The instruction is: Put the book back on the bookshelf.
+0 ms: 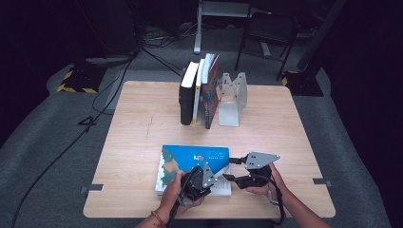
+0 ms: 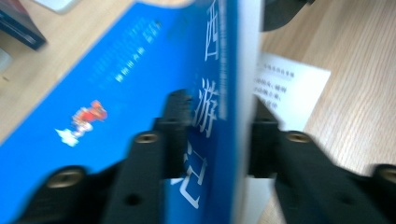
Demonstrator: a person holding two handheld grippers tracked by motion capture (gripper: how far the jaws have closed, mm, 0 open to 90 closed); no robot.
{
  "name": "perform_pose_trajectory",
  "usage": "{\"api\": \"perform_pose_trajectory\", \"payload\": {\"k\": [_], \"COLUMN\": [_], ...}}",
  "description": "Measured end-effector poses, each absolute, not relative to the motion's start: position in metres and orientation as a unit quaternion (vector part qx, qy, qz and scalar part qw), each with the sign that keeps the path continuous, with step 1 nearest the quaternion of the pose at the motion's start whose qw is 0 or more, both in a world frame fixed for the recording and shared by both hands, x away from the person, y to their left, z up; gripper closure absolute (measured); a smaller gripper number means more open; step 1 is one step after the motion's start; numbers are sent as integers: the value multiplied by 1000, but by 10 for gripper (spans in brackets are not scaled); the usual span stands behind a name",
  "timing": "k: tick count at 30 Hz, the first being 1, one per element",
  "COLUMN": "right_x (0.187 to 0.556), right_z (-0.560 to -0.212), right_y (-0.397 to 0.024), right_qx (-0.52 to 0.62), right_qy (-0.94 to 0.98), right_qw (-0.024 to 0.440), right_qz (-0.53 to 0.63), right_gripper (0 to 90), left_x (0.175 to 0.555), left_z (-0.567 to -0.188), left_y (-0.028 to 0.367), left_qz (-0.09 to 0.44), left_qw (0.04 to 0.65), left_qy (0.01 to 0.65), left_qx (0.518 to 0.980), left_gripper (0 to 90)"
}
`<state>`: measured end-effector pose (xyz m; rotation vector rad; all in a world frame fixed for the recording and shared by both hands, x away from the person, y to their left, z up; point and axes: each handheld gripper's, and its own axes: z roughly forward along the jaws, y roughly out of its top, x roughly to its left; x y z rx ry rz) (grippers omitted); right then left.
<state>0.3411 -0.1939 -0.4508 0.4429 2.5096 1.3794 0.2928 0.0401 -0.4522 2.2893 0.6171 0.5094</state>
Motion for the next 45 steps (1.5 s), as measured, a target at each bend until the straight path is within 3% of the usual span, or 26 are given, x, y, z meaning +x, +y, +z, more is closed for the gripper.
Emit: {"api": "perform_pose_trajectory", "payload": {"k": [2, 14, 26, 29, 34, 42, 45], "right_x": [345, 372, 385, 387, 388, 380, 377], "right_z": [-449, -477, -493, -497, -501, -491, -486], "right_y": [-201, -220, -207, -202, -196, -200, -199], "right_qx": [161, 216, 212, 208, 196, 189, 185], "right_qy": [855, 871, 878, 890, 885, 853, 843], "right_qw": [126, 119, 97, 123, 98, 73, 64], "right_qz": [476, 425, 419, 388, 411, 481, 500], "right_gripper": [391, 411, 411, 417, 402, 474, 510], "left_x": [297, 303, 302, 302, 301, 297, 289], "left_z": [-444, -410, -395, -393, -394, -399, -409], "left_y": [50, 78, 93, 97, 93, 93, 97], "left_qz": [191, 190, 200, 191, 187, 126, 108], "left_qw": [379, 455, 479, 493, 495, 464, 475], "left_qy": [256, 265, 269, 267, 259, 251, 267], "left_qx": [869, 829, 811, 805, 808, 840, 832], "left_gripper": [797, 802, 800, 800, 798, 786, 778]}}
